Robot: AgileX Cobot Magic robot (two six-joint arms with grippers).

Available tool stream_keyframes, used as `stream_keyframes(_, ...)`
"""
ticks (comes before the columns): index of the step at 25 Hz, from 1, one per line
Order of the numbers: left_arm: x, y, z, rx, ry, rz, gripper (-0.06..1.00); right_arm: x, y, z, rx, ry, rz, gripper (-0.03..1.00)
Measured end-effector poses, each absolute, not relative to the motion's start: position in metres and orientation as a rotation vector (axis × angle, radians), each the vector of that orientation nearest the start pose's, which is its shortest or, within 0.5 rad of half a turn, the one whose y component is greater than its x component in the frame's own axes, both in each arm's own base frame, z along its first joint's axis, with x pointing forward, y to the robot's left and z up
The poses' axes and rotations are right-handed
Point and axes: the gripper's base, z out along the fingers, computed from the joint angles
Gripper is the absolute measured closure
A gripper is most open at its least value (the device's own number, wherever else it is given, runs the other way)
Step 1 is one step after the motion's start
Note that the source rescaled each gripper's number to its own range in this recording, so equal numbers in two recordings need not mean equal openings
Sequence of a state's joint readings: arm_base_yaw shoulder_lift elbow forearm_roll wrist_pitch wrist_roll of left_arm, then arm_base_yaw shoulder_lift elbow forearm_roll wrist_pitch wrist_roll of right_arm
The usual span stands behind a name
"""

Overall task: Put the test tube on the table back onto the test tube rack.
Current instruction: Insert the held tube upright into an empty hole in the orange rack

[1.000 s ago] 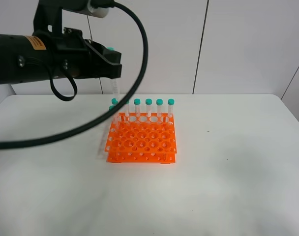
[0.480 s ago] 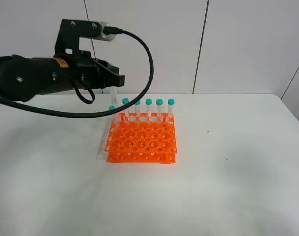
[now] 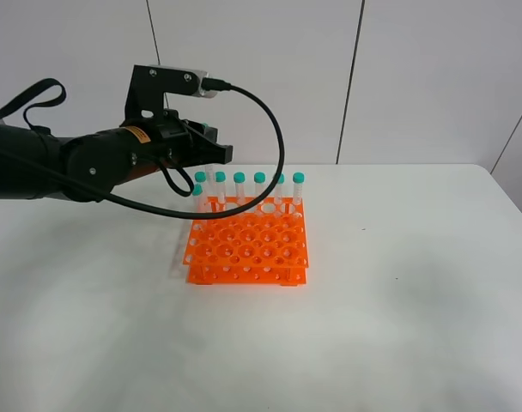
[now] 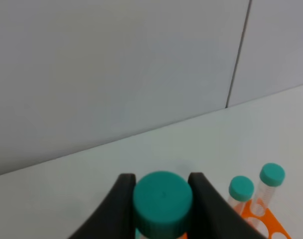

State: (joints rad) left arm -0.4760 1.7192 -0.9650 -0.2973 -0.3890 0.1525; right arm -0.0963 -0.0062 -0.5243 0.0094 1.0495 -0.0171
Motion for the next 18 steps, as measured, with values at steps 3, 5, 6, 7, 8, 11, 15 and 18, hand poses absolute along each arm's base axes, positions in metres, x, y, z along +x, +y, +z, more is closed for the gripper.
stream_keyframes(3, 0.347, -0.167, 0.227, 0.251, 1.864, -0.31, 0.94, -0.008, 0.002, 0.285, 0.079, 2.001, -0.061, 0.13)
stream_keyframes(5, 0.35, -0.169, 0.222, 0.248, 1.875, -0.311, 0.94, -0.008, 0.002, 0.285, 0.079, 2.001, -0.061, 0.13)
stream_keyframes(6, 0.351, -0.169, 0.221, 0.243, 1.875, -0.313, 0.94, -0.008, 0.002, 0.285, 0.079, 2.001, -0.061, 0.13)
stream_keyframes(7, 0.352, -0.17, 0.219, 0.24, 1.874, -0.313, 0.94, -0.008, 0.002, 0.285, 0.079, 2.001, -0.059, 0.13)
stream_keyframes(8, 0.353, -0.17, 0.219, 0.237, 1.872, -0.313, 0.94, -0.008, 0.002, 0.285, 0.079, 2.001, -0.059, 0.13)
stream_keyframes(11, 0.355, -0.171, 0.213, 0.234, 1.874, -0.309, 0.94, -0.008, 0.002, 0.285, 0.081, 2.001, -0.056, 0.13)
stream_keyframes(15, 0.358, -0.172, 0.201, 0.234, 1.898, -0.305, 0.94, -0.008, 0.002, 0.285, 0.082, 2.001, -0.056, 0.13)
stream_keyframes(18, 0.359, -0.173, 0.197, 0.253, 1.901, -0.298, 0.94, -0.008, 0.002, 0.285, 0.082, 2.001, -0.056, 0.13)
